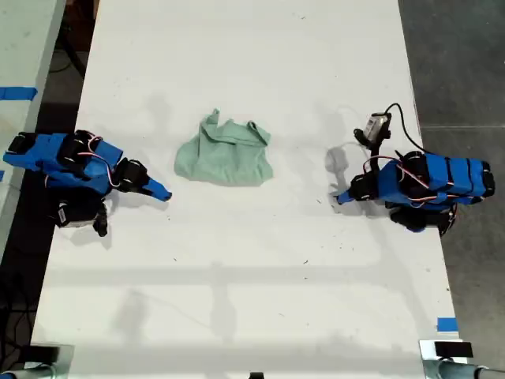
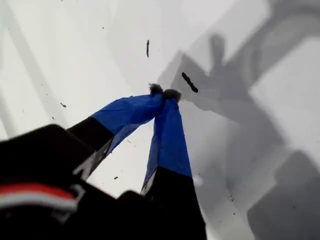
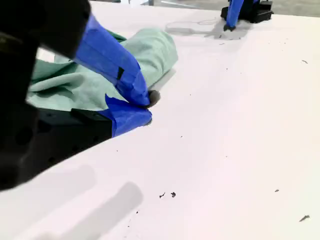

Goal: Fold t shirt

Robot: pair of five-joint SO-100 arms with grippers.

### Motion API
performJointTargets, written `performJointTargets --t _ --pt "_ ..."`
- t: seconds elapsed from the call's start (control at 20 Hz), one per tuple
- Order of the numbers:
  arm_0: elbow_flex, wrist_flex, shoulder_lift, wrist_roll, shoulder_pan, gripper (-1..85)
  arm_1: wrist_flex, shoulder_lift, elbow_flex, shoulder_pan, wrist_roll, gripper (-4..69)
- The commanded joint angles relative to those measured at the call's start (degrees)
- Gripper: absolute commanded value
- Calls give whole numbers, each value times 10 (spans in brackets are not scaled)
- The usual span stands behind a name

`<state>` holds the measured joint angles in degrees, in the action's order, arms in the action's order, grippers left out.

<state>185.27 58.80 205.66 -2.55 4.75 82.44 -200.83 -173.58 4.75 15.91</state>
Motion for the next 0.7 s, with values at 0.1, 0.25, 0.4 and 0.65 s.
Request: performJointTargets --t 0.1,0.25,0.4,0.65 --pt "4 4 4 -32 0 15 -10 -3 -17 0 -19 13" --pt "-2 12 5 -31 -14 36 -10 -3 -17 4 -28 140" --pt "-3 13 5 -29 -48 88 -11 -3 -17 -33 -52 150" --pt "-3 13 5 -29 -53 113 -11 -3 -18 -36 -86 151"
